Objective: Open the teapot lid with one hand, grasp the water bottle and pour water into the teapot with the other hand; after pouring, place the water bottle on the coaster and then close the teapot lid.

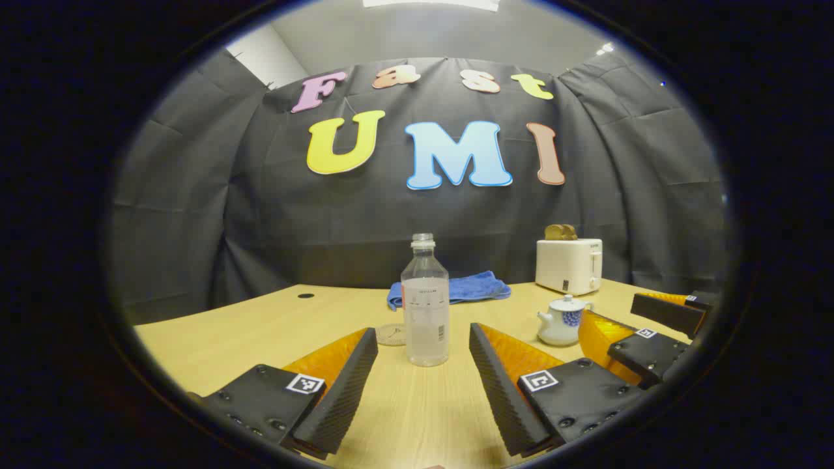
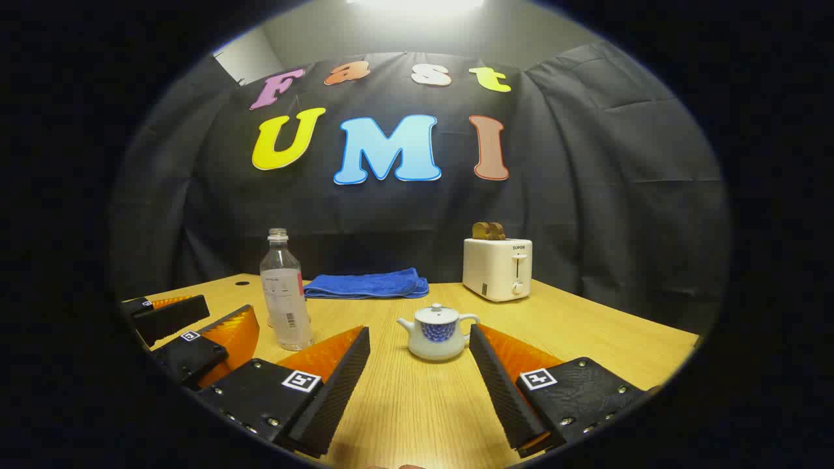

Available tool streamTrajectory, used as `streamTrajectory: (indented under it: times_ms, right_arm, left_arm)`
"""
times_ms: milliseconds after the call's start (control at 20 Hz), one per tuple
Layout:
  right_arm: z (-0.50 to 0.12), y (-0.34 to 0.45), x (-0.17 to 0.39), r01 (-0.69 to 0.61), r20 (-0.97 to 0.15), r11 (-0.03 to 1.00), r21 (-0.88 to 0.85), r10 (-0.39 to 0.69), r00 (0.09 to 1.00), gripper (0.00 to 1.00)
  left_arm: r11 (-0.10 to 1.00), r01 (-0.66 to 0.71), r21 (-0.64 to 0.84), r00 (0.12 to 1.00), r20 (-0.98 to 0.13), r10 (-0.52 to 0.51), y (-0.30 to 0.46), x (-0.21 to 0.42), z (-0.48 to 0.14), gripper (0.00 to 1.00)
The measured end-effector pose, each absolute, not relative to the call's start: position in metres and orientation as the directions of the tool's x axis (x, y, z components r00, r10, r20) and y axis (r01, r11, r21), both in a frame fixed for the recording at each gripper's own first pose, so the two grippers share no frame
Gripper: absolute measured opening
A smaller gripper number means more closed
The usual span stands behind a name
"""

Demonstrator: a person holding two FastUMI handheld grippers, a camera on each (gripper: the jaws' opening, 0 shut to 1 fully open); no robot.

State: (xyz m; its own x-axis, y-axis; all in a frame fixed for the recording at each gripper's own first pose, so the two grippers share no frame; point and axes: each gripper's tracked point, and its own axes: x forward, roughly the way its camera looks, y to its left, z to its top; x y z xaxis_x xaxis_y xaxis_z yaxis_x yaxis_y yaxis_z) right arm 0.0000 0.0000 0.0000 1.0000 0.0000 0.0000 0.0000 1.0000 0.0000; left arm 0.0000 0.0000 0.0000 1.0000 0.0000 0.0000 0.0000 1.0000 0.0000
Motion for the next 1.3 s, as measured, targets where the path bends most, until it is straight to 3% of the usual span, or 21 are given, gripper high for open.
streamTrajectory:
  times_ms: [200, 1300]
  right_arm:
    - [-0.001, 0.008, 0.0, -0.048, -0.001, 0.999, -0.002, 0.048, 0.999, 0.95]
    - [-0.002, 0.006, 0.009, -0.044, -0.024, 0.998, 0.036, 0.045, 0.999, 0.95]
  left_arm:
    - [1.0, -0.003, -0.001, 1.0, 0.001, 0.003, 0.001, 0.0, 0.0, 0.99]
    - [0.999, 0.016, -0.03, 1.0, -0.016, -0.017, -0.006, 0.012, -0.002, 0.99]
